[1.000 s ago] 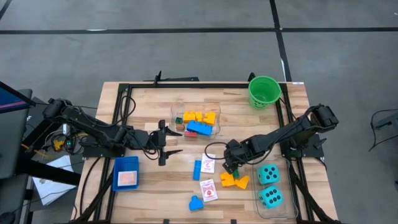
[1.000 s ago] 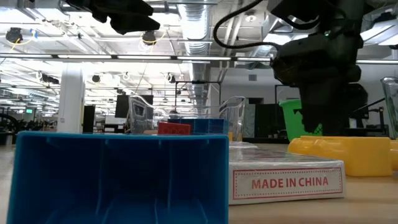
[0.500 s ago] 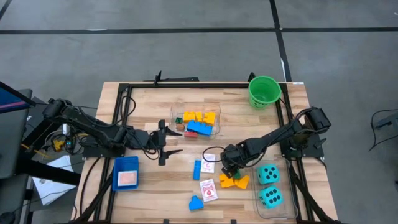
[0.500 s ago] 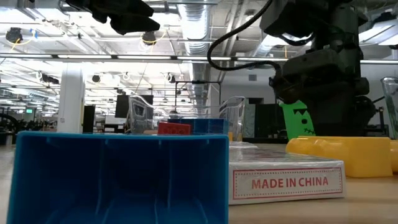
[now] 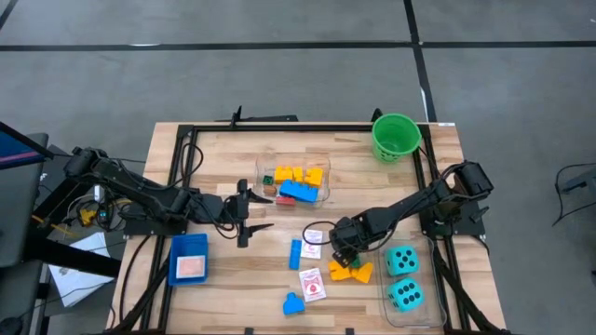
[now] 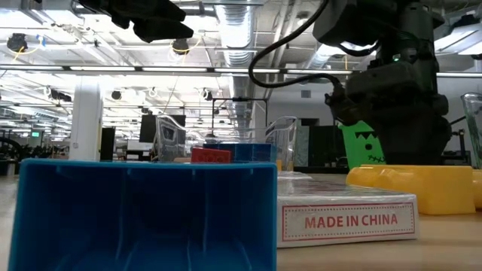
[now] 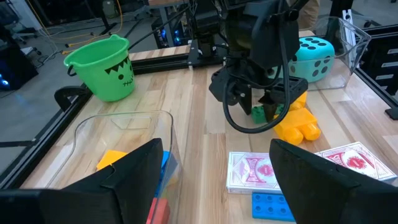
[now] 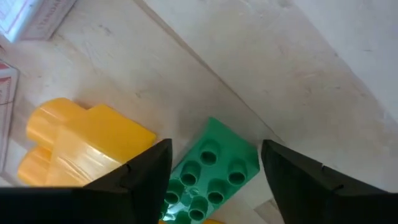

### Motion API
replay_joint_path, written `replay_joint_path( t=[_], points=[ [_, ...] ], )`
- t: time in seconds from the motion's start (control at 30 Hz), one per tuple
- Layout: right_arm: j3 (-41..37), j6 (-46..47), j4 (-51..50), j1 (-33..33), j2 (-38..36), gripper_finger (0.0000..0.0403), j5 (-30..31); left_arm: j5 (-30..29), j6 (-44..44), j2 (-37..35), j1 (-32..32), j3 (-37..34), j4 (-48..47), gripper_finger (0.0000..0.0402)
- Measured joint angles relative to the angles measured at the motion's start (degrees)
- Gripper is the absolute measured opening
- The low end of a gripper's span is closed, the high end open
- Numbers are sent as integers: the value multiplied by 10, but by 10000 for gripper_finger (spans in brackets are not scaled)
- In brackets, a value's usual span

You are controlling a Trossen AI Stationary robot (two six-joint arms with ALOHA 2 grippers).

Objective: Pick & Place Toys
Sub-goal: Put the green game piece into the top transparent bin

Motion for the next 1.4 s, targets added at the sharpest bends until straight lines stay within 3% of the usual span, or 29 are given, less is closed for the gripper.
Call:
replay_joint_path(
  t=[0.27,0.77,1.07,1.4],
  points=[
    [-1,-10,-7,0,0,131,20,0,0,0,0,0,-1,290],
    [41,-86,3,-4,5,132,95,0,0,0,0,0,-1,290],
    [86,-151,-48,-22,3,132,140,0,0,0,0,0,-1,290],
    [121,-247,-75,-53,-105,132,229,0,0,0,0,0,-5,290]
  ],
)
